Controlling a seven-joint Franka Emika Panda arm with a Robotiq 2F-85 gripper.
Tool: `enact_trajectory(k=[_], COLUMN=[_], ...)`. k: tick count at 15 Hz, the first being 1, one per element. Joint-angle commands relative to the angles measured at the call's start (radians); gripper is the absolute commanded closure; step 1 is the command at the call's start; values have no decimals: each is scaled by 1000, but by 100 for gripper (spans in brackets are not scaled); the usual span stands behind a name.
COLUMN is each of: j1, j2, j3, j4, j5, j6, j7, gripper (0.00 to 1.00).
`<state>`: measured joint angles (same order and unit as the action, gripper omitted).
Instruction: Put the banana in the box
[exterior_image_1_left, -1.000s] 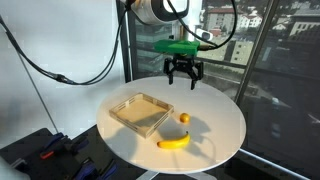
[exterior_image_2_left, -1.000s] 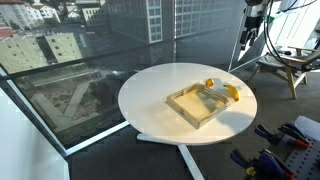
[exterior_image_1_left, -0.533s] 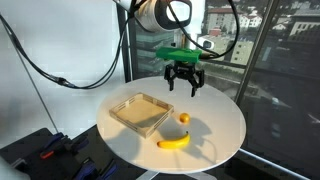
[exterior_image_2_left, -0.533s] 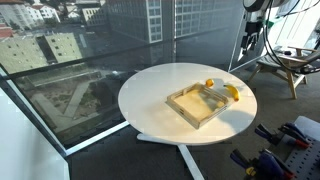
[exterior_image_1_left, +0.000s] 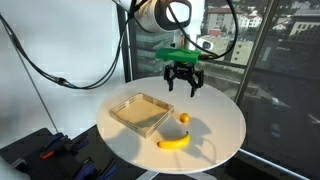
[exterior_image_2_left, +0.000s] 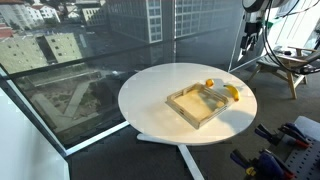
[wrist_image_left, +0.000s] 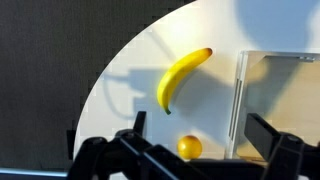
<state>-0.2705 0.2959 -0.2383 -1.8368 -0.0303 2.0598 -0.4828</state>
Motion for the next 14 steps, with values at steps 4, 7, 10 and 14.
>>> enact_trajectory(k=[4, 7, 10, 14], j1=[-20, -20, -19, -23], j2=[0, 0, 8, 37], j3=[21, 21, 23, 26], j4=[3, 3, 18, 63], j5=[-7, -7, -4, 10], j6=[-3, -3, -1, -17], j7=[4, 4, 14, 33], gripper=[0, 0, 0, 0])
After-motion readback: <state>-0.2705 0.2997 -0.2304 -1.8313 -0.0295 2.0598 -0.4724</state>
